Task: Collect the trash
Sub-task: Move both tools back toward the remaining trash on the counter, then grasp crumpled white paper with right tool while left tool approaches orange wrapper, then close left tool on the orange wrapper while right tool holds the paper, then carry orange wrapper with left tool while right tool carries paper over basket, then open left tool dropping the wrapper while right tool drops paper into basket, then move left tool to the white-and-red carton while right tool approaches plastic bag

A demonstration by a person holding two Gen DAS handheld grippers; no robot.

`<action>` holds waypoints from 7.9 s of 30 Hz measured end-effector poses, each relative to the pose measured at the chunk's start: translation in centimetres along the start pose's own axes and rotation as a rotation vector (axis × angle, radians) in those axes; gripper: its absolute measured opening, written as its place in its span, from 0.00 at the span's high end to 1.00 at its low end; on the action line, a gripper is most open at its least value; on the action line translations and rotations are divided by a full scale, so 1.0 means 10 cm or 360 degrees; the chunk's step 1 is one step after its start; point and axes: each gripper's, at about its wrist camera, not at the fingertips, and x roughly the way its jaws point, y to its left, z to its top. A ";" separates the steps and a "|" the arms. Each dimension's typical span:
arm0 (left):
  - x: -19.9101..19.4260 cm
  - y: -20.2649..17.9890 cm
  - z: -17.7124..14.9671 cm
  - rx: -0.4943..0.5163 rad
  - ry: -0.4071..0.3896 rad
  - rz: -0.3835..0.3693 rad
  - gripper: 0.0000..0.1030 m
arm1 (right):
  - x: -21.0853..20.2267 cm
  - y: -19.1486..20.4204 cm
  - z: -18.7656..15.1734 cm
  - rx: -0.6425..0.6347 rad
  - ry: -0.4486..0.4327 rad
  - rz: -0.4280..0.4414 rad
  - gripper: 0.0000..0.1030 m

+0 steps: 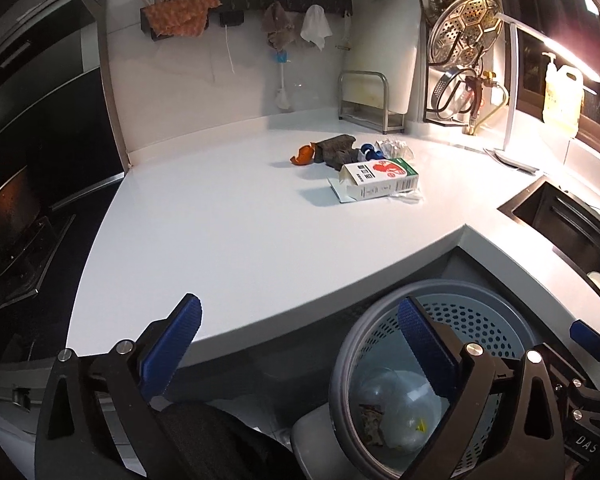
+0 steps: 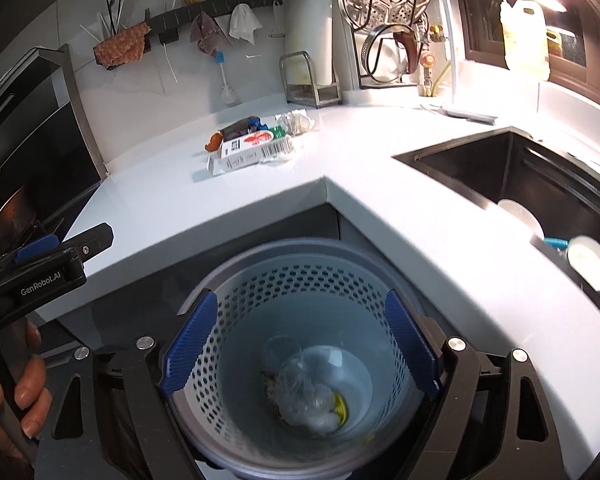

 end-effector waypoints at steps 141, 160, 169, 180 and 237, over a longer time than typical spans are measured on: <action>0.93 -0.12 0.86 0.0094 0.0004 -0.0146 0.80 | 0.77 -0.22 0.99 0.0058 0.0056 0.0065 0.64; 0.24 -0.37 -0.03 0.0075 0.0097 -0.0211 0.80 | 0.20 -0.14 -0.12 0.0084 0.0193 0.0097 0.63; 0.26 -0.59 -0.21 0.0110 0.0198 -0.0312 0.78 | 0.15 -0.23 -0.27 0.0115 0.0235 0.0088 0.62; 0.21 -0.56 -0.23 0.0111 0.0174 -0.0265 0.40 | 0.04 -0.28 -0.26 0.0131 0.0161 0.0066 0.34; 1.35 -0.16 1.17 0.0290 0.0095 -0.0502 0.12 | 0.70 -0.38 0.71 0.0233 0.0158 0.0207 0.34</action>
